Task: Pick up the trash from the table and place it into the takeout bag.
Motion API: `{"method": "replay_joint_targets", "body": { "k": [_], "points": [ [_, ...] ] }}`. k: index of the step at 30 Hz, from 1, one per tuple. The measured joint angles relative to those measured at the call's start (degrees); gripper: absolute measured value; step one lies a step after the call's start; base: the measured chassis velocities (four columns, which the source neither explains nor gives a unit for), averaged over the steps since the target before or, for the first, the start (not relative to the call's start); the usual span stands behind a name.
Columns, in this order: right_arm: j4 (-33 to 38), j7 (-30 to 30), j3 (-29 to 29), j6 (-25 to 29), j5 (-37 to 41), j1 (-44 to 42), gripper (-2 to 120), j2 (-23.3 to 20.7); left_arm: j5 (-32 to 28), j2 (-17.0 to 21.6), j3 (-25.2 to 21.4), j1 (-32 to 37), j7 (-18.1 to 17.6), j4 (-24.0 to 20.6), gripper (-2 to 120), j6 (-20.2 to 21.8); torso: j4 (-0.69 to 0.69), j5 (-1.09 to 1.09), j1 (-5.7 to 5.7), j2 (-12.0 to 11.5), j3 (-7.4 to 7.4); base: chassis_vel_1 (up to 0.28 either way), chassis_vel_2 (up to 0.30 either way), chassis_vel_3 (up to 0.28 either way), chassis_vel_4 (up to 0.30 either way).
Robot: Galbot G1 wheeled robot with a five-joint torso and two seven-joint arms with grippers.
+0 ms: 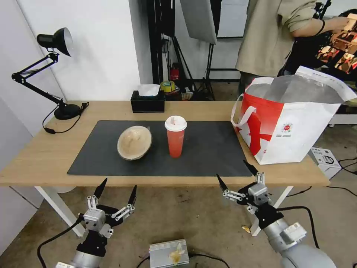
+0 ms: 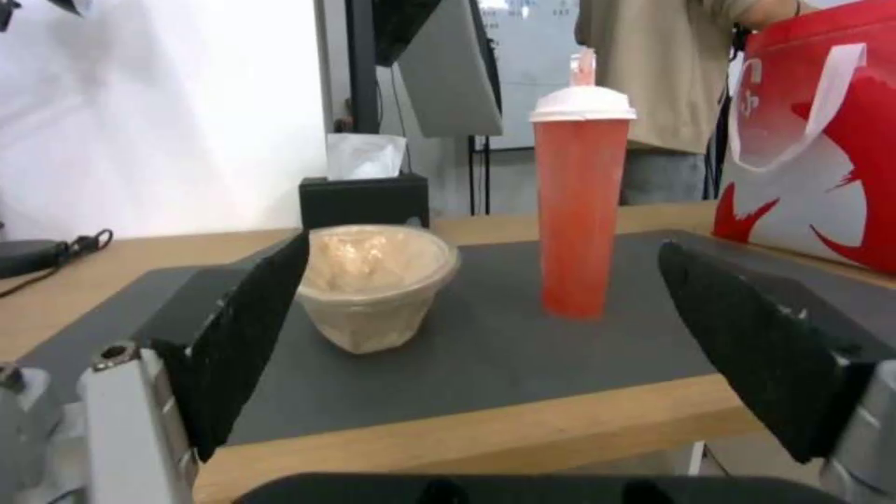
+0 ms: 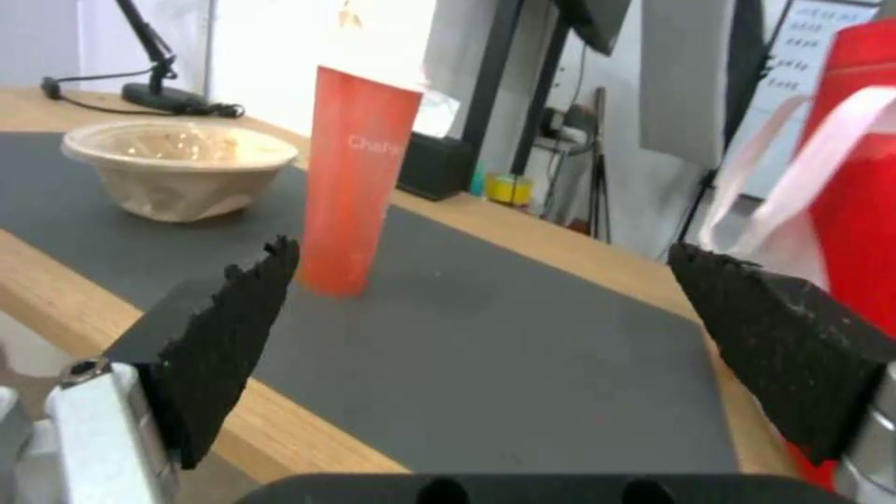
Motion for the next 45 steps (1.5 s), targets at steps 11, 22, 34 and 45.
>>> {"method": "replay_joint_targets", "body": {
  "k": [11, 22, 34, 45],
  "points": [
    [-5.70, 1.02, -6.86, -3.57, 3.61, 9.61, 100, -4.89, 2.53, -1.67, -0.22, 0.74, 1.27, 0.36, 100, -2.47, 0.01, 0.00, 0.00, 0.00, 0.00, 0.000, 0.000, 0.000, 0.000],
    [-10.48, 0.95, -12.73, -5.03, 7.82, 16.33, 100, -6.90, 2.77, -2.53, 0.12, 0.16, 1.42, 1.87, 100, -2.91, 0.00, 0.00, 0.00, 0.00, 0.00, 0.000, 0.000, 0.000, 0.000],
    [-17.12, 2.16, -23.40, -9.39, 14.01, 31.99, 100, -7.46, 2.68, -3.13, -0.81, 0.03, 1.78, 2.08, 100, -3.08, 0.01, -0.01, 0.00, 0.00, 0.00, 0.000, 0.000, 0.000, 0.000],
    [-25.03, 3.13, -32.14, -11.00, 17.37, 42.87, 100, -3.34, 2.22, -3.92, -1.97, -0.99, 2.11, 4.54, 100, -3.84, 0.01, 0.00, 0.00, 0.00, 0.00, 0.000, 0.000, 0.000, 0.000]
  ]
}}
